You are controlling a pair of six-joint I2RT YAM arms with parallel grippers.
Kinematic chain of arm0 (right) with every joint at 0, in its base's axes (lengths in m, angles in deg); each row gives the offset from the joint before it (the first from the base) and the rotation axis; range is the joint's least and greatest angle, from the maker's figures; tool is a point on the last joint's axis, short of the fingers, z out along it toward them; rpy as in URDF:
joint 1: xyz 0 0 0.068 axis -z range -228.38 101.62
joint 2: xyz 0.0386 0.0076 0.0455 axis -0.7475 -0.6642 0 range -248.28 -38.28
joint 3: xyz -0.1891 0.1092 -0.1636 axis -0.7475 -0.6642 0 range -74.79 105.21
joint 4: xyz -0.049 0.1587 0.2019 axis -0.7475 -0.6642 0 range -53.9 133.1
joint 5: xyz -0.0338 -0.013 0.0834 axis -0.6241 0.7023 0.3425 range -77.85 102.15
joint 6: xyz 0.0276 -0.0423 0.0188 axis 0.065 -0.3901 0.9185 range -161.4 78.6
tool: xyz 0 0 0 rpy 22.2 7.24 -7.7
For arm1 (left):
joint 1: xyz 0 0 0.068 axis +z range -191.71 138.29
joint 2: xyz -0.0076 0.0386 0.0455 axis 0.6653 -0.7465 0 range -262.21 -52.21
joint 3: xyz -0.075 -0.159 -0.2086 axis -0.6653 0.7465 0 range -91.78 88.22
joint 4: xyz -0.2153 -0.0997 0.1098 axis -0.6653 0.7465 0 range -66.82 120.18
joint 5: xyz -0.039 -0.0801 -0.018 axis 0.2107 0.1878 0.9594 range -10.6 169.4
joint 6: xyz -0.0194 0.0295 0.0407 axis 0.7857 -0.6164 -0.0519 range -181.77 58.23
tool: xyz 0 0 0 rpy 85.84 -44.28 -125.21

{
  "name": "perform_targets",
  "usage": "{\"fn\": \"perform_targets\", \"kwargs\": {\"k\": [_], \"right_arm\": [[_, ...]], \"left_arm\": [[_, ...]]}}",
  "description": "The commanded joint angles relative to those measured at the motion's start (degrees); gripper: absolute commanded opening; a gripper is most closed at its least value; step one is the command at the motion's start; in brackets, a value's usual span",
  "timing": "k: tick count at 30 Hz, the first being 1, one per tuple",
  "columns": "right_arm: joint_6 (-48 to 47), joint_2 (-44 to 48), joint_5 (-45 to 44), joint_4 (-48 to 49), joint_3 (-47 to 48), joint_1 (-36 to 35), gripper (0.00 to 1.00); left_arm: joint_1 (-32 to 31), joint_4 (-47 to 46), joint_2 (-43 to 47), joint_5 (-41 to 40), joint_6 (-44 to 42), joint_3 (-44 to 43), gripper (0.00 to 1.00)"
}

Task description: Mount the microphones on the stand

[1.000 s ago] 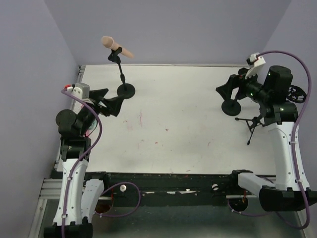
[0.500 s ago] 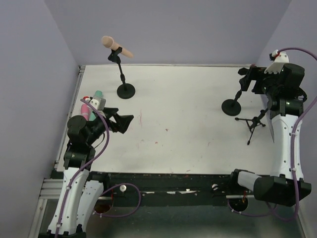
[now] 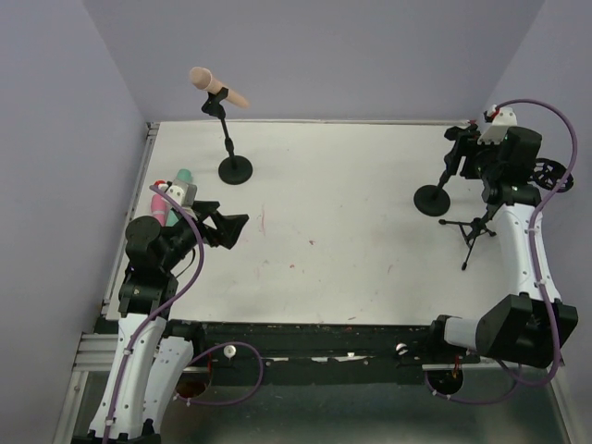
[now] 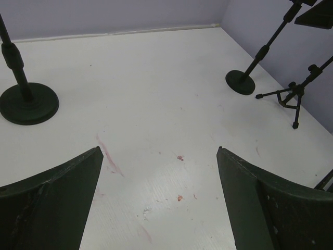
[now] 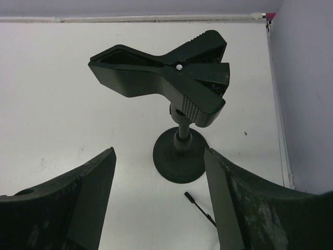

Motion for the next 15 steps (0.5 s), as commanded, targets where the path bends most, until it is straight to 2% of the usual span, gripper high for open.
{"fn": "perform_targets", "kwargs": {"k": [1,8,15], "right_arm": [[-0.9,-1.1,-2.9,11.6,-4.4,0.3,0.76],[0.0,-2.2,-3.3,20.2,-8.6,0.1,0.72],[1.4,-3.3,-2.5,32.8,-14.2,0.1,0.69]], "left_arm": [[-0.3,0.5,0.0,-0.4,-0.5,-0.5,0.98],[-0.3,0.5,-0.4,-0.4,-0.5,-0.5,0.98],[-0.3,0.5,-0.5,-0.4,-0.4,-0.4,0.99]]}}
